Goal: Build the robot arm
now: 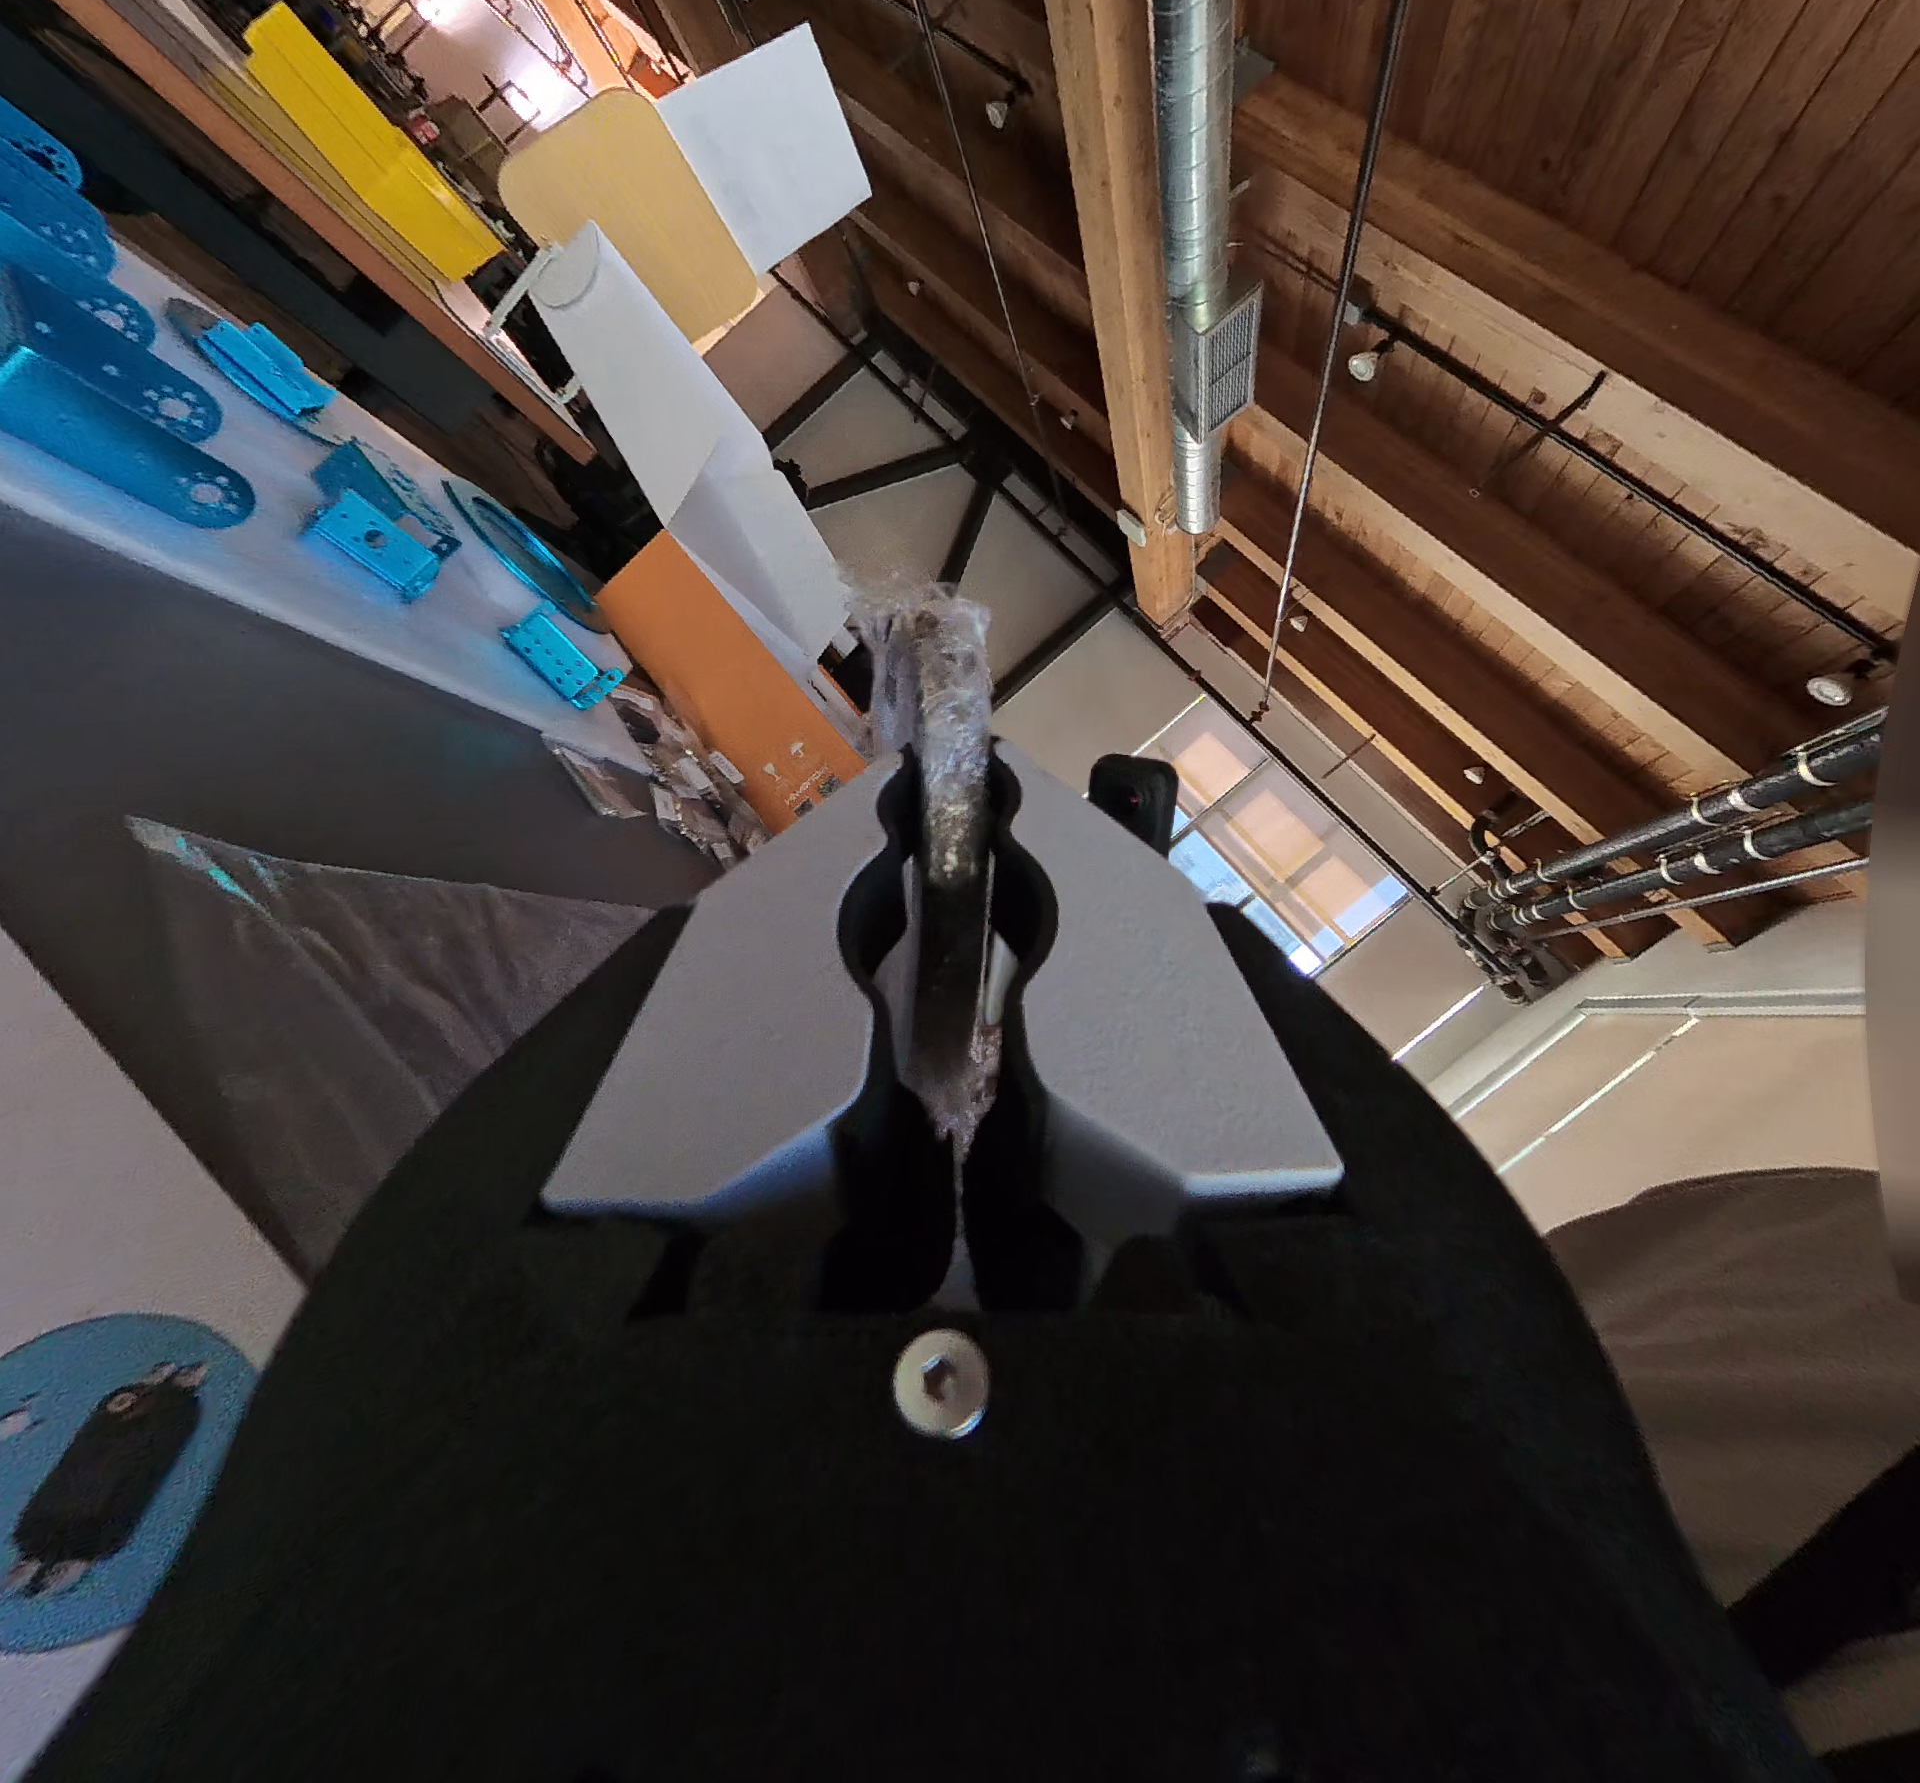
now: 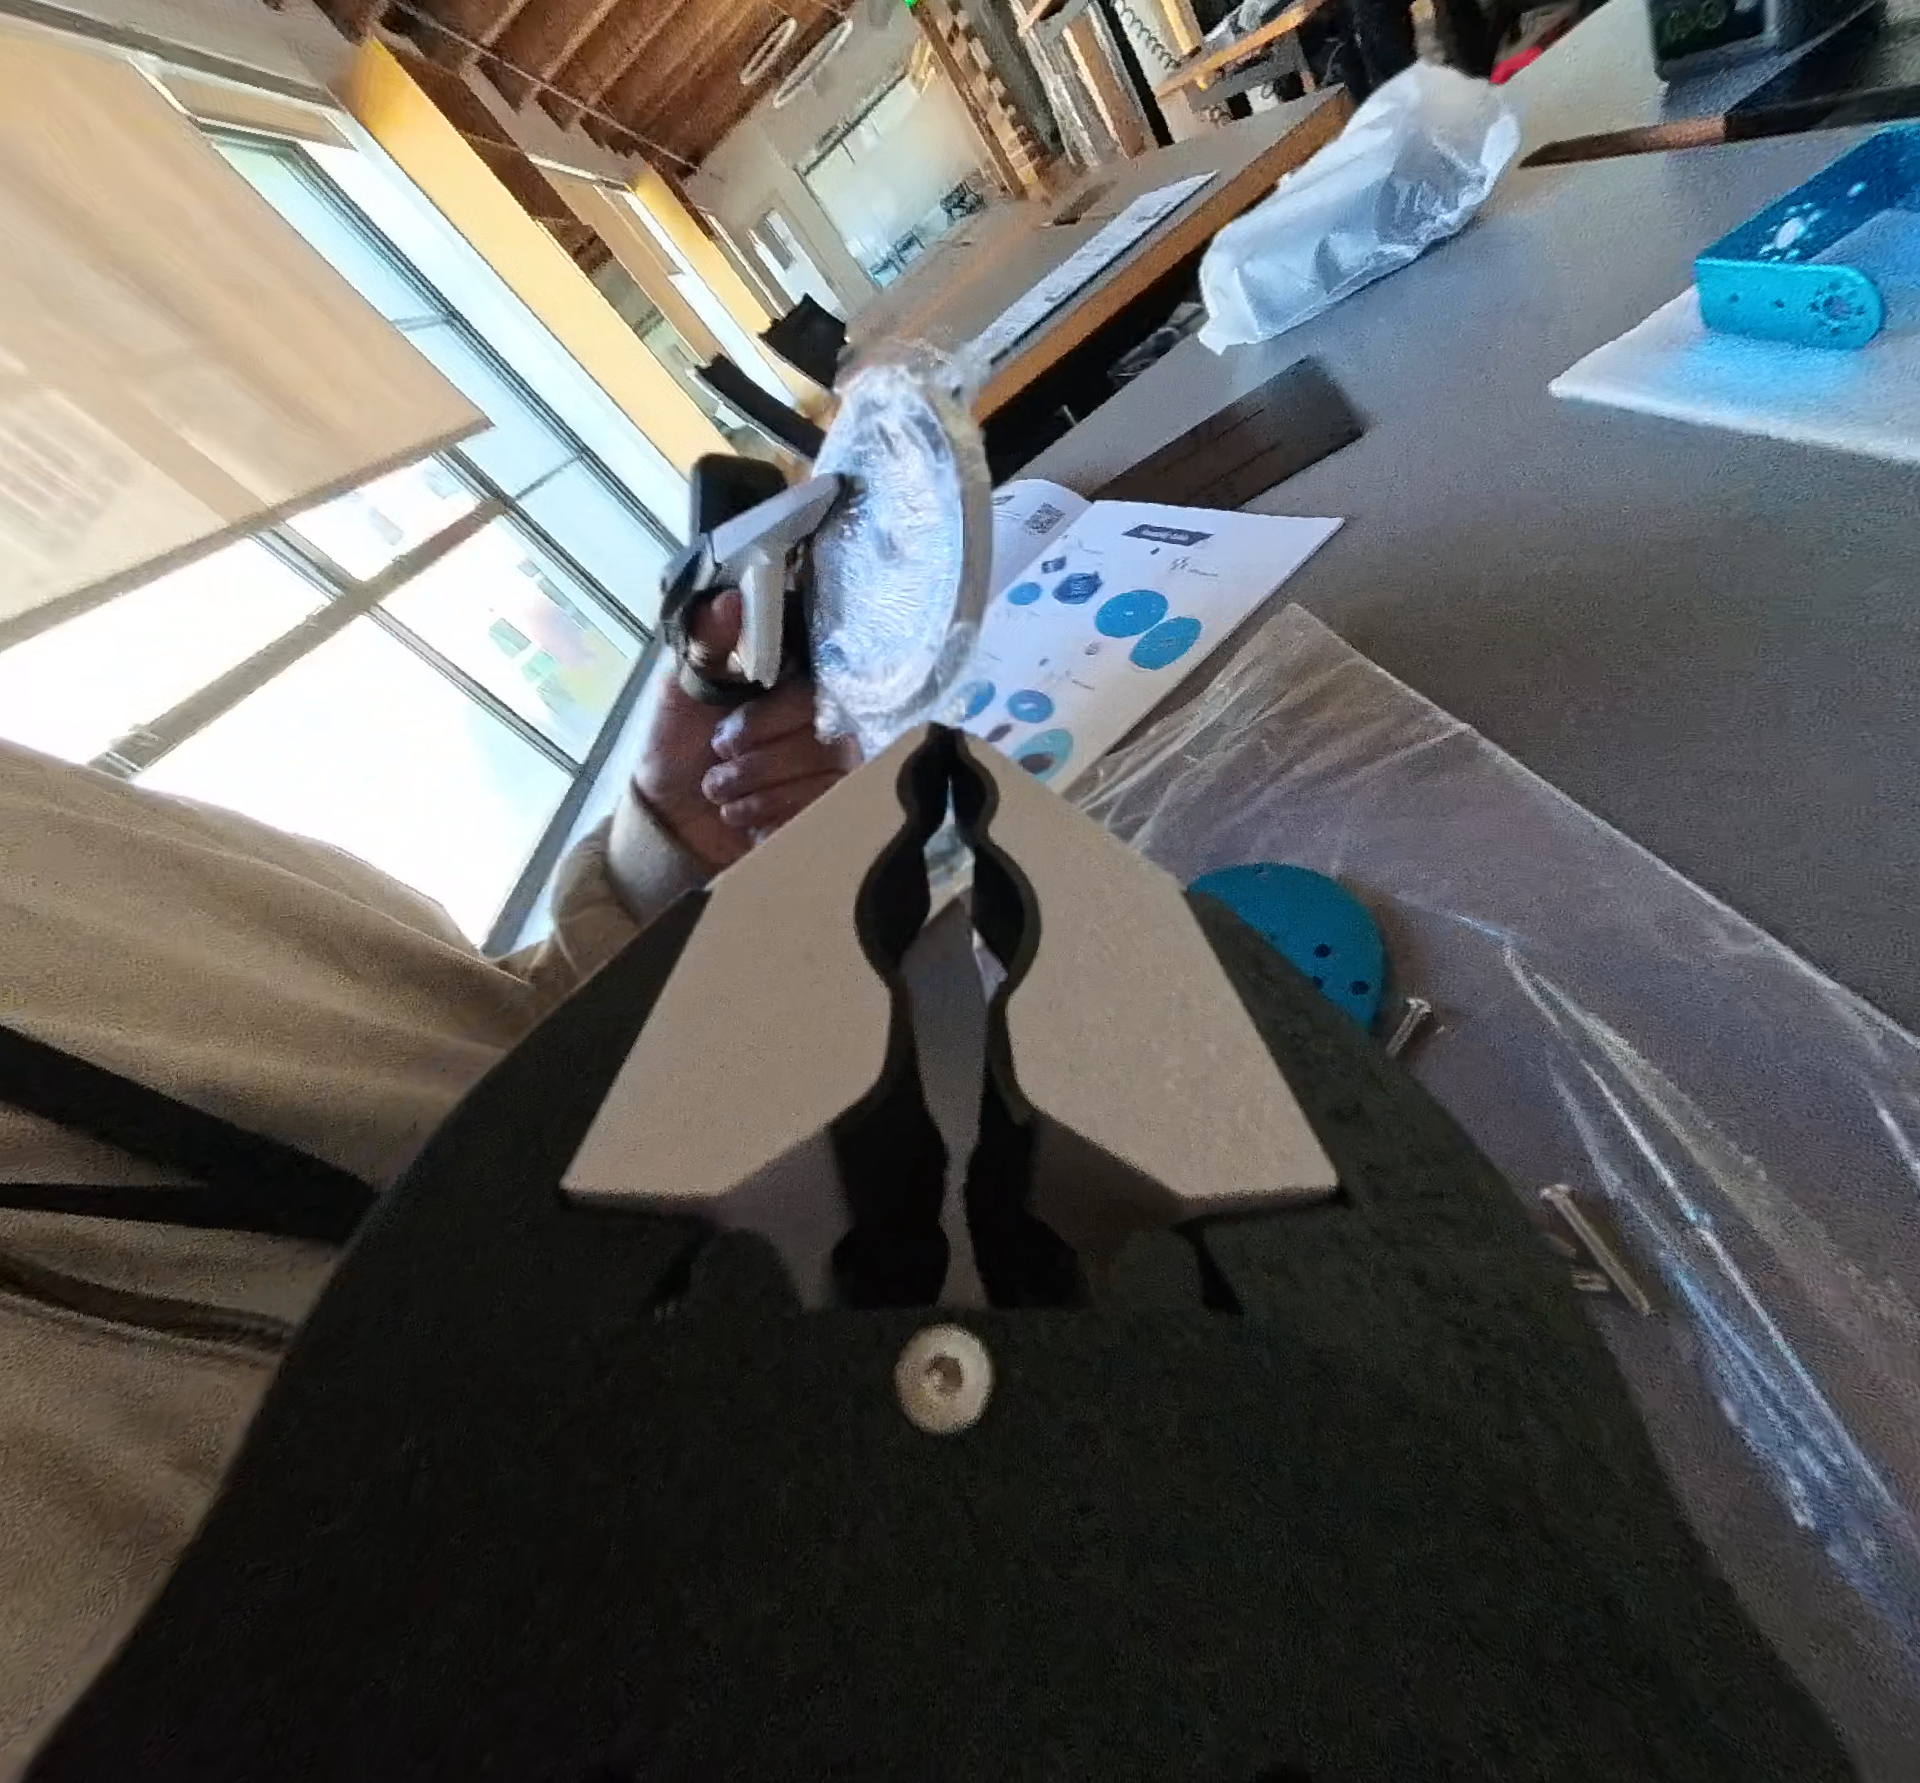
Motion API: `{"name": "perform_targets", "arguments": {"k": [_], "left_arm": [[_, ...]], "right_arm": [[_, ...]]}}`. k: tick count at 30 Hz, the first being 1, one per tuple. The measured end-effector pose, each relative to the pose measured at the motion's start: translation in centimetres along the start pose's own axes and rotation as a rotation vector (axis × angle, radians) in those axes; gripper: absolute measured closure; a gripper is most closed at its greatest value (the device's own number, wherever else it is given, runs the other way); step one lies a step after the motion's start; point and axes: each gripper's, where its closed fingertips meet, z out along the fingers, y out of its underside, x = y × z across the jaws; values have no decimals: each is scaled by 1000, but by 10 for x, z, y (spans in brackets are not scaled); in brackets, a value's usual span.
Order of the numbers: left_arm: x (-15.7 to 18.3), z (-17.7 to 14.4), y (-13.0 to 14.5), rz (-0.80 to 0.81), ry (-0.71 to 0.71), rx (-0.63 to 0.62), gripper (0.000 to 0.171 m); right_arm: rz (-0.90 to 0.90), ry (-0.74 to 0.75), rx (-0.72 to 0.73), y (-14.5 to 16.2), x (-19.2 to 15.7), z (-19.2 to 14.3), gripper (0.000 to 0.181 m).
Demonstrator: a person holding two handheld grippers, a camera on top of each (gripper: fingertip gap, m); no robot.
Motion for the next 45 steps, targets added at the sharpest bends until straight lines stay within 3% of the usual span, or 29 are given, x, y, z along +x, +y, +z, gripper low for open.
{"name": "perform_targets", "arguments": {"k": [3,6,8,10,13,22,27,28,29,31,33,35,38,41,45], "left_arm": [[-2,4,5,1,-19,-33,163],[-7,7,17,86,-86,-134,163],[-6,11,25,149,-111,-189,162],[-2,16,31,199,-112,-222,162],[6,24,37,199,-77,-243,163],[-1,36,43,143,-81,-265,162],[-1,42,45,141,-81,-273,162],[-1,43,45,142,-80,-274,162],[-1,44,46,141,-80,-275,162],[-1,45,47,134,-77,-276,162],[-1,47,47,117,-71,-270,162],[1,50,47,69,-40,-252,162],[10,56,47,-37,60,-217,163],[21,58,45,-105,129,-176,163],[21,56,44,-82,127,-151,163]], "right_arm": [[-35,58,-54,6,11,-6,181],[-123,334,-257,26,61,-40,181],[-169,391,-397,40,74,-66,181],[-263,471,-528,54,87,-93,169],[-347,458,-665,75,87,-113,140],[-286,421,-774,100,82,-148,95],[-253,558,-770,92,102,-170,78],[-261,541,-757,88,97,-169,77],[-264,479,-720,83,85,-163,86],[-262,437,-644,68,72,-157,127],[-341,481,-602,51,74,-154,118],[-511,406,-400,20,51,-125,121],[-494,227,-47,-6,5,-64,135],[-309,90,-30,17,-7,-12,137],[-72,-121,-157,45,-25,10,142]]}}
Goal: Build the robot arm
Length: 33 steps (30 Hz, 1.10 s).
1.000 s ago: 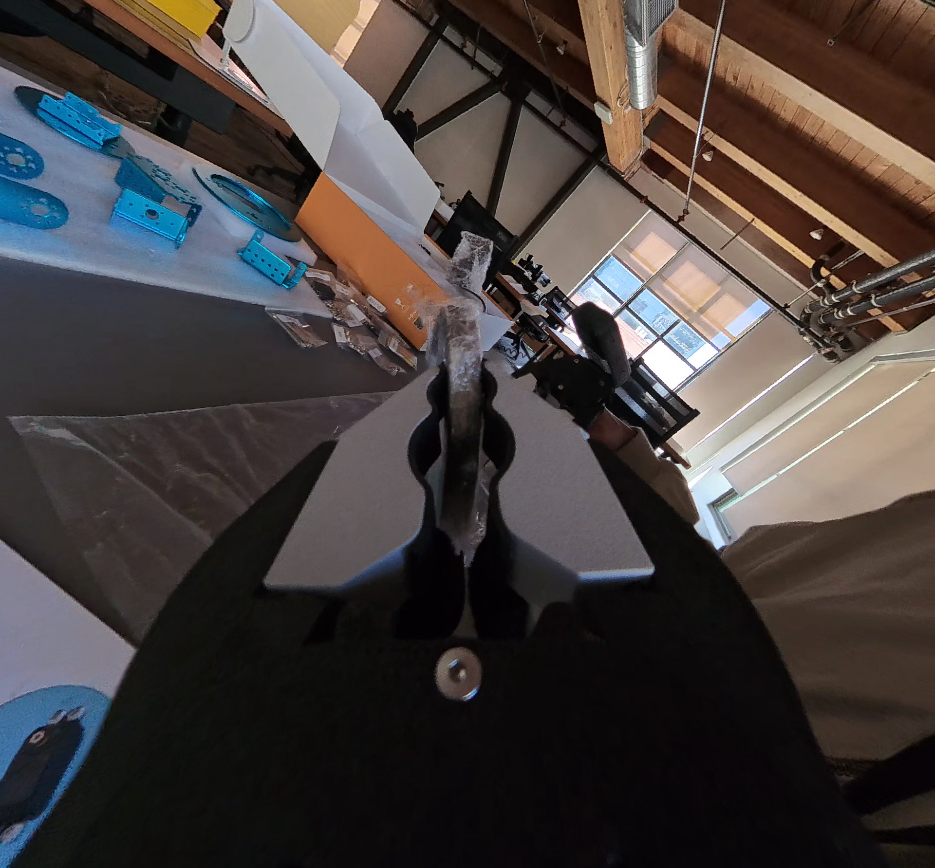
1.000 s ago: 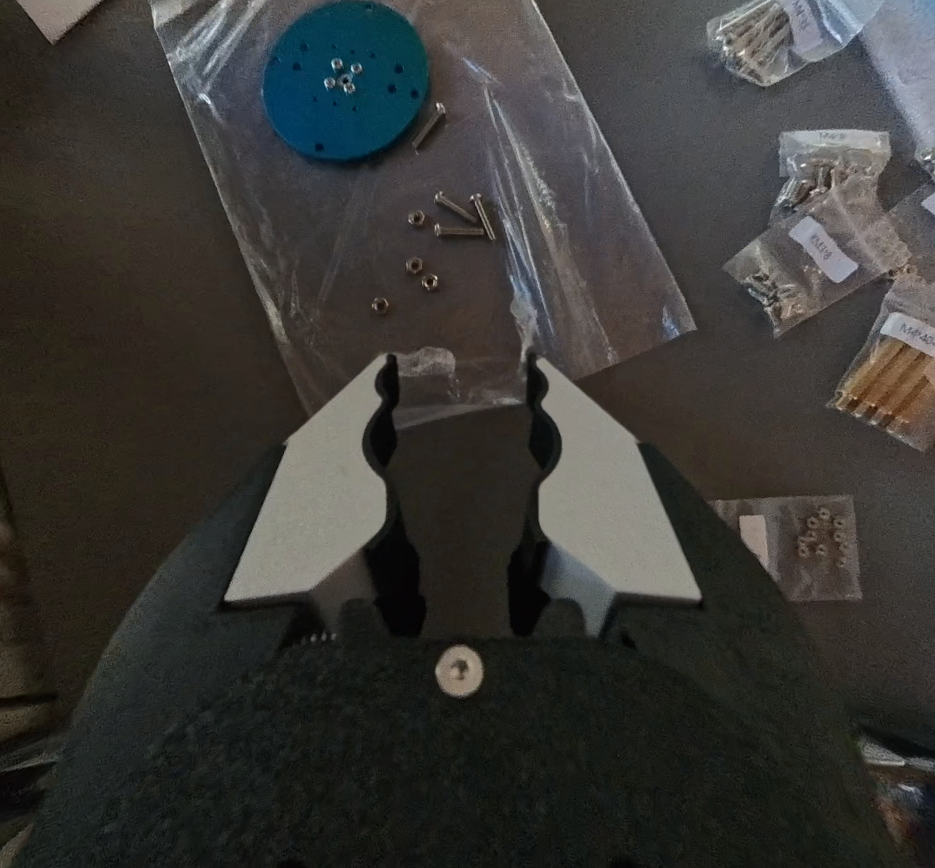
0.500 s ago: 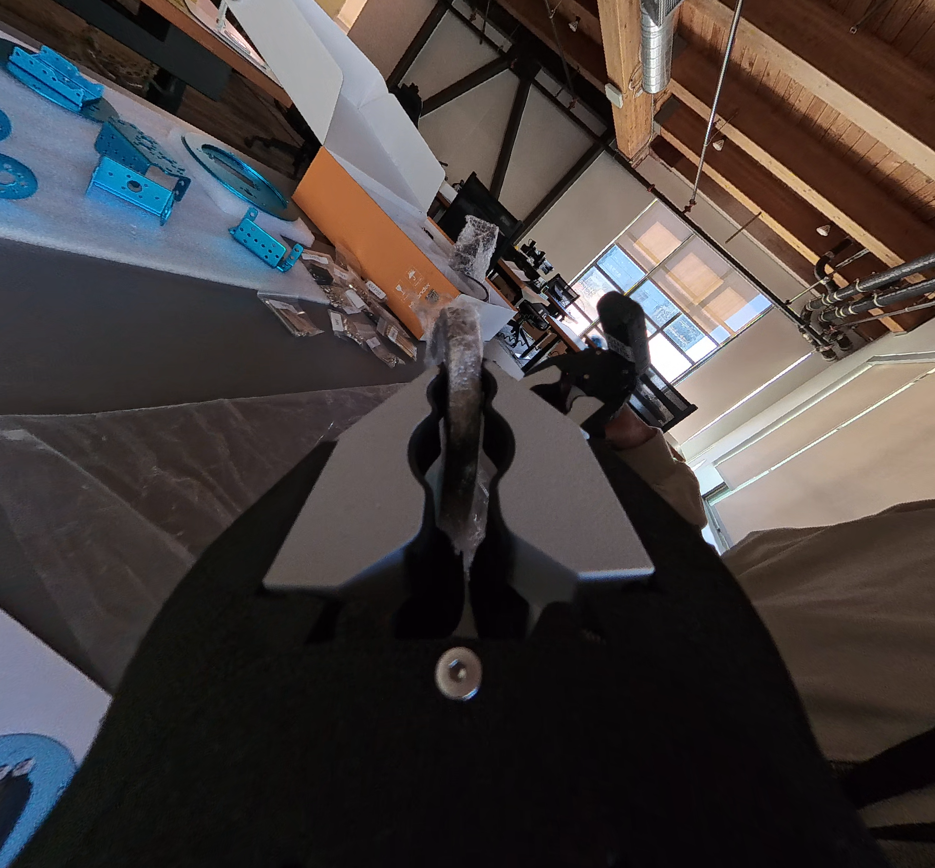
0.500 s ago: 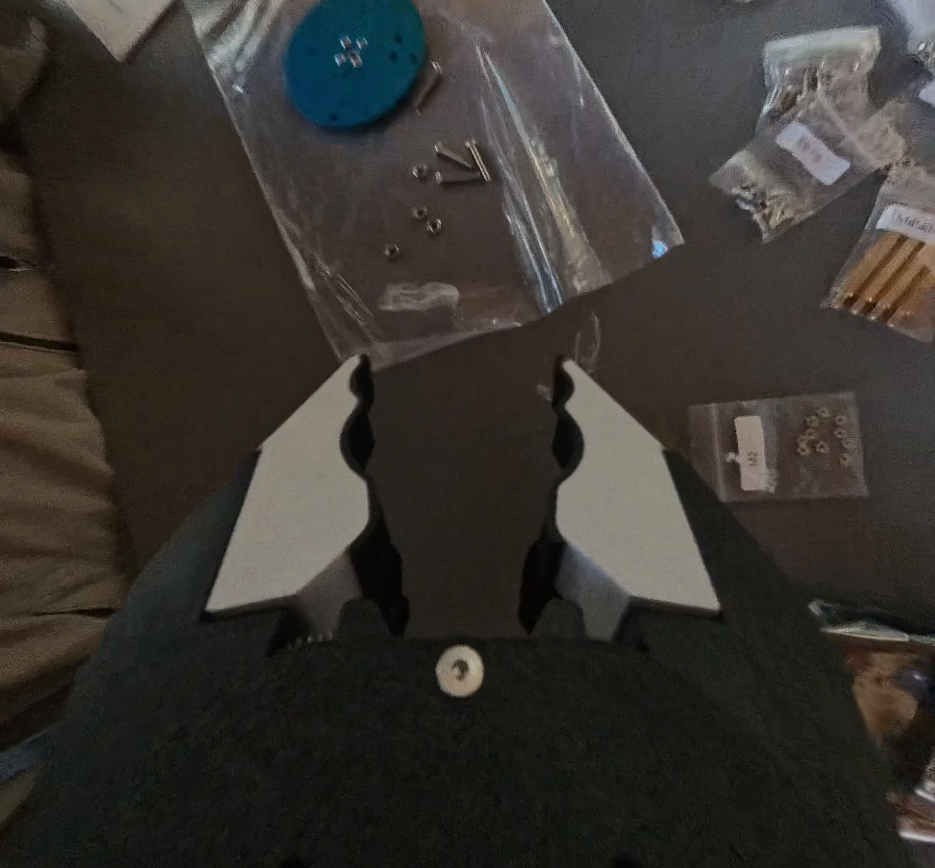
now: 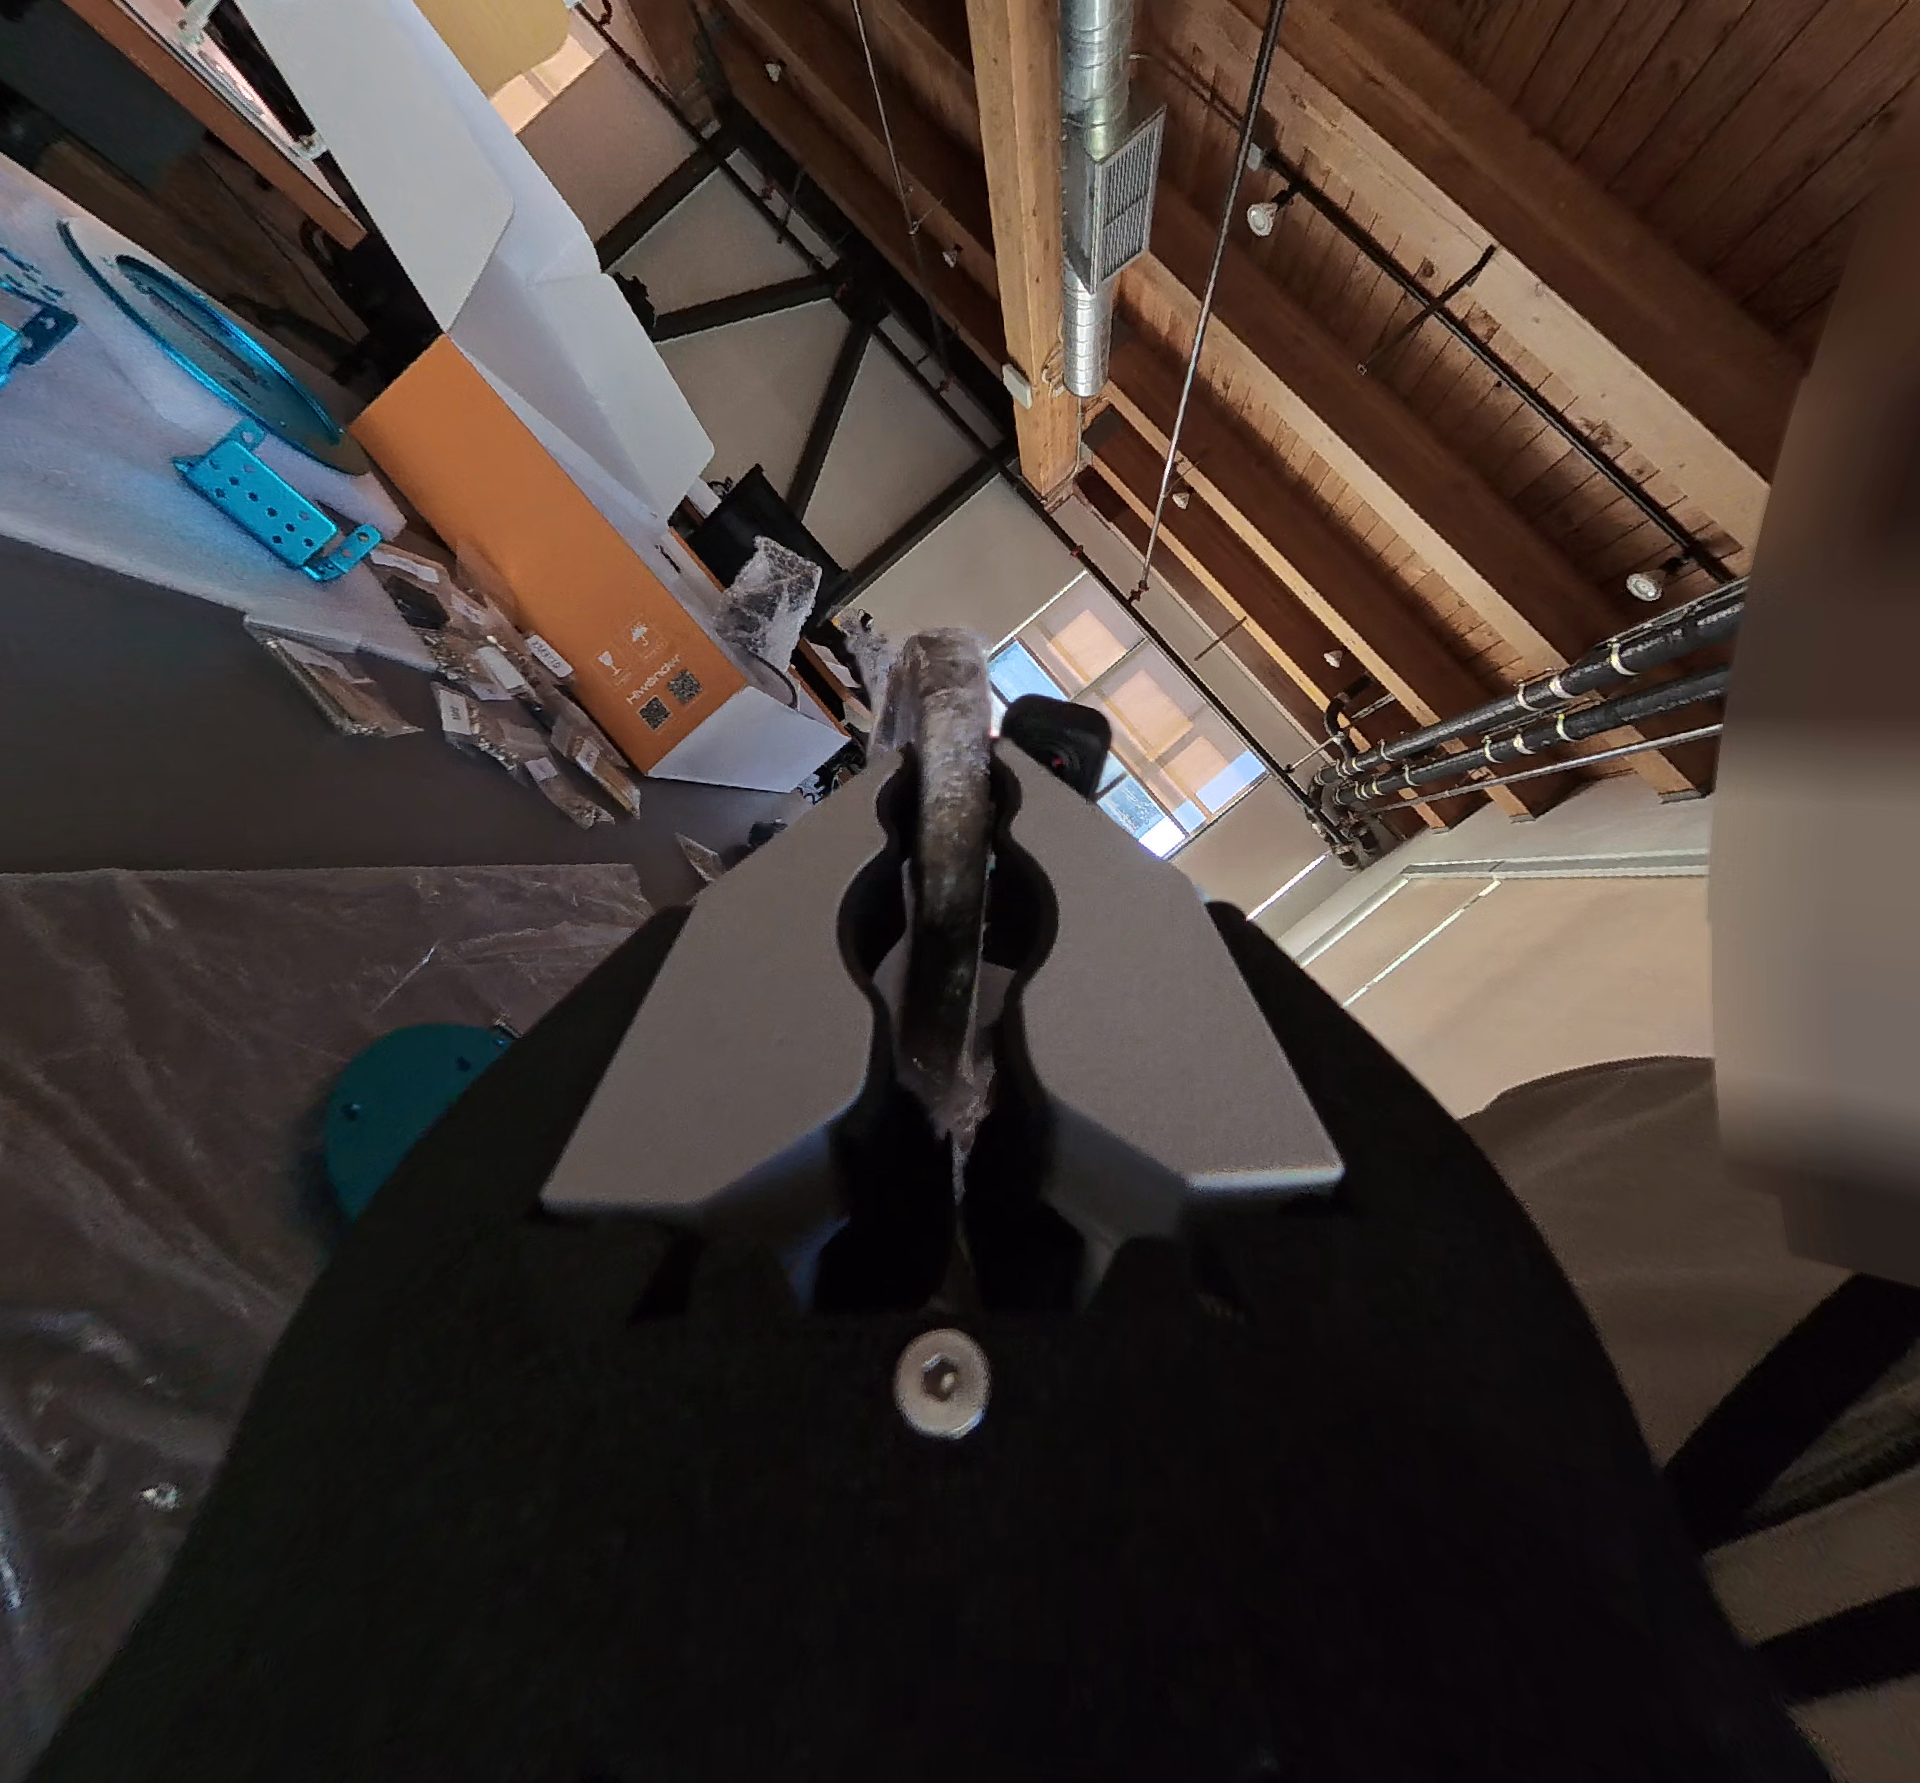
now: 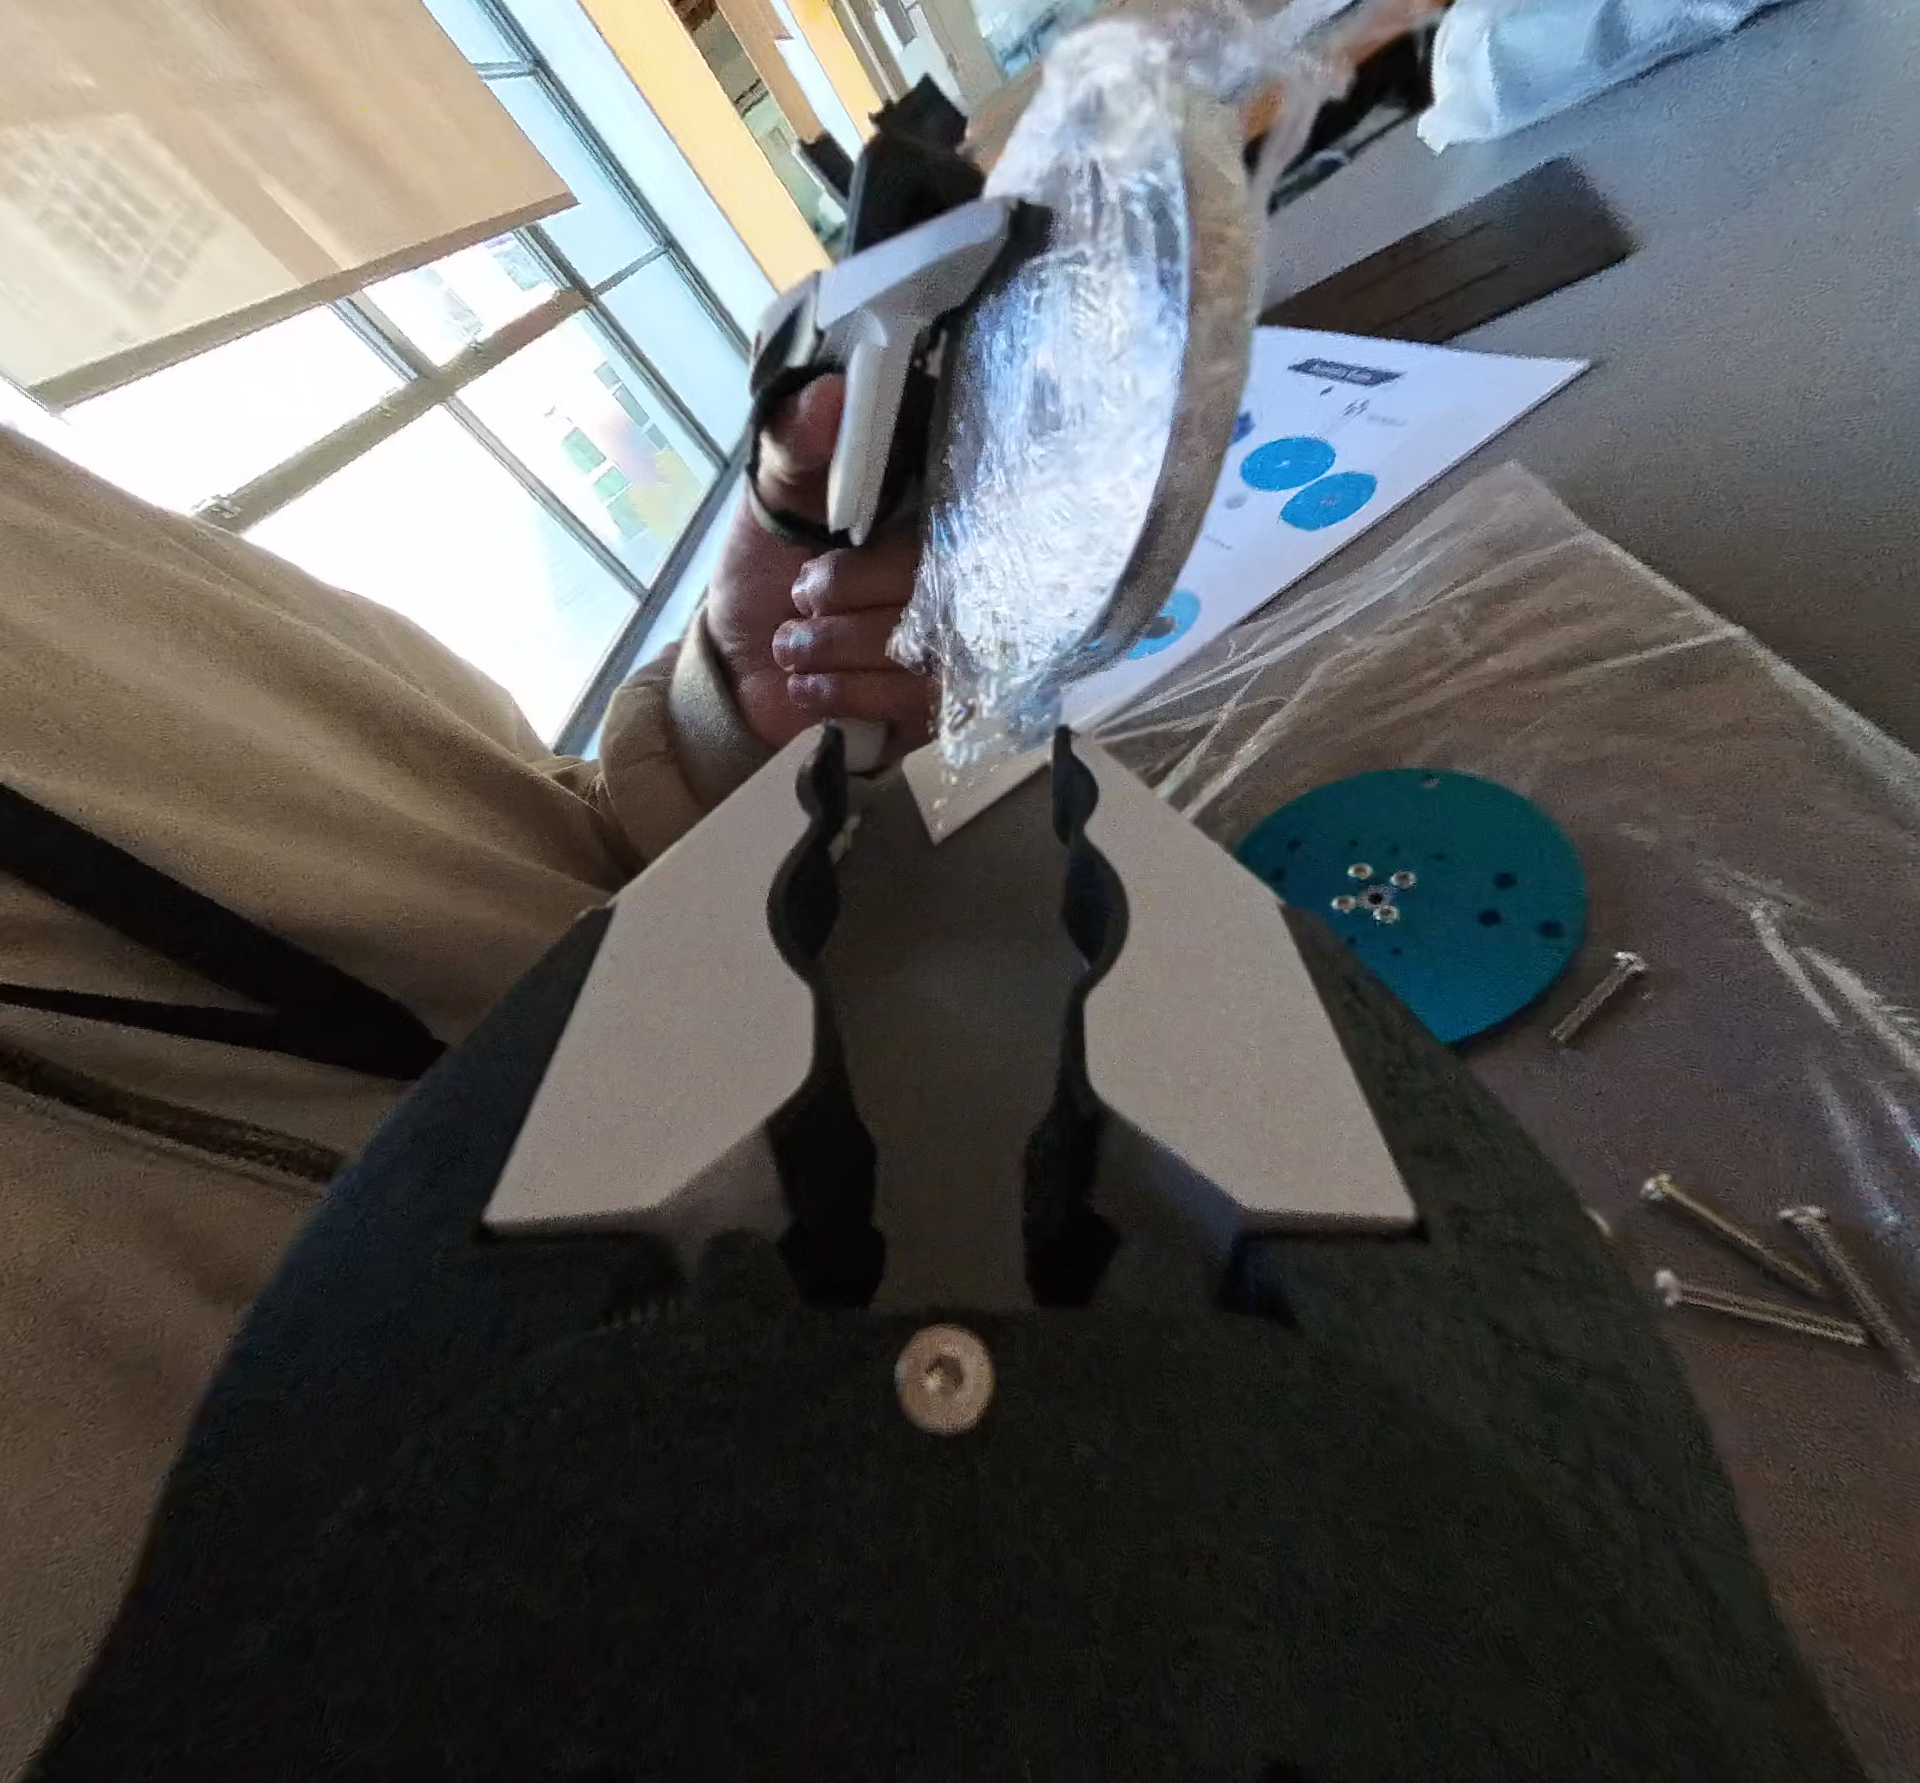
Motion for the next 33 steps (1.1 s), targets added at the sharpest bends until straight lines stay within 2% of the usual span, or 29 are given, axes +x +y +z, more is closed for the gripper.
{"name": "perform_targets", "arguments": {"k": [1,6,9,12,15,18,21,24,27,30,33], "left_arm": [[3,0,1,4,20,-3,163],[18,1,5,39,97,-1,163],[8,-3,8,99,13,-49,162],[4,-10,21,140,-9,-141,162],[7,-10,41,152,2,-225,163],[10,-11,60,116,46,-316,163],[12,-4,70,93,56,-292,164],[9,0,66,24,62,-215,166],[-9,0,66,157,-93,-214,167],[-12,3,64,225,-170,-209,167],[-5,7,69,222,-126,-208,167]], "right_arm": [[30,-12,-3,1,0,2,143],[304,-153,101,-11,0,3,172],[319,-127,133,-15,5,-4,173],[357,-163,251,-40,7,-27,181],[245,-43,176,-39,13,-26,181],[202,-68,201,-60,2,-28,181],[101,5,174,-70,2,-22,181],[31,47,184,-77,0,-24,181],[27,39,137,-69,-7,-21,181],[108,-16,156,-65,-8,-20,181],[117,-11,181,-61,-2,-20,181]]}}
